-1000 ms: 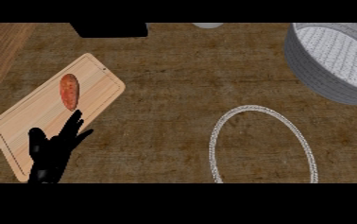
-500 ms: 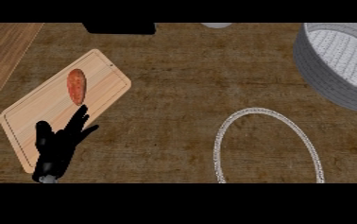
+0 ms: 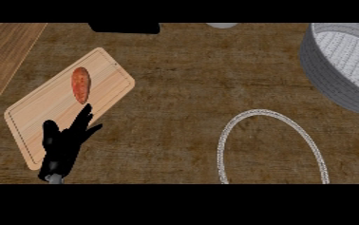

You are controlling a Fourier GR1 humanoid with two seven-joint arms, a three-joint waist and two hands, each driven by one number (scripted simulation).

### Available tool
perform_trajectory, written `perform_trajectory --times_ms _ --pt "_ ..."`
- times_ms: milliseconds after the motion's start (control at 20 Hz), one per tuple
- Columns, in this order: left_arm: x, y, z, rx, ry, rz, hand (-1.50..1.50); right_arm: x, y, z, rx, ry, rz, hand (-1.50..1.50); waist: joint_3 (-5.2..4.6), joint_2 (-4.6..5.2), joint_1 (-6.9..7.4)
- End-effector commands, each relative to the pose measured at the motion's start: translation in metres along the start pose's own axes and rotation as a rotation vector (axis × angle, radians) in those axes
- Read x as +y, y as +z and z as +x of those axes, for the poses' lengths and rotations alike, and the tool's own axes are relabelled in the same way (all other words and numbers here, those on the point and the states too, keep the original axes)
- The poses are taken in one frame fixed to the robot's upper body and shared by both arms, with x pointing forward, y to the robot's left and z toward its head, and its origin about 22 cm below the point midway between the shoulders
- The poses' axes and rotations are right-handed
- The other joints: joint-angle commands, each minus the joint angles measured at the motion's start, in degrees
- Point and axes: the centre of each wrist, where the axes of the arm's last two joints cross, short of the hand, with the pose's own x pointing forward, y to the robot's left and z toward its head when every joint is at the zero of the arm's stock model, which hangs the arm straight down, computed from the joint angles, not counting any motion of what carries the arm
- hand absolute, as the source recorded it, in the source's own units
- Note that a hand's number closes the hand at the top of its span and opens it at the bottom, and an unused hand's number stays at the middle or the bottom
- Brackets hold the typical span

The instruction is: Pick the can from the placemat and place it in the basket

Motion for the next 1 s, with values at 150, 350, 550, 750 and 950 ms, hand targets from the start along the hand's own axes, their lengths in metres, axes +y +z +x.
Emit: perform_trajectory --times_ms 150,350,550,750,950 --pt "0.007 -0.005 -0.022 0.114 -0.007 -0.026 0.0 0.033 -0.03 -0.037 0.067 -0.097 0.032 1.5 -0.54 0.85 0.25" --pt "0.002 0.005 -0.022 0.133 -0.013 -0.001 0.0 0.037 -0.019 -0.081 0.096 -0.202 0.041 1.5 -0.41 0.7 -0.17" --pt "-0.001 0.01 -0.015 0.12 -0.012 -0.005 0.0 0.032 -0.027 -0.081 0.097 -0.232 0.024 1.5 -0.43 0.53 -0.34" --pt "0.004 0.005 -0.027 0.115 -0.01 -0.011 0.0 0.045 -0.023 -0.102 0.085 -0.214 0.019 1.5 -0.42 0.91 -0.1" --pt "-0.011 0.001 -0.021 0.095 -0.009 -0.024 0.0 0.04 -0.015 -0.108 0.16 0.087 -0.029 1.5 -0.37 1.47 0.49"
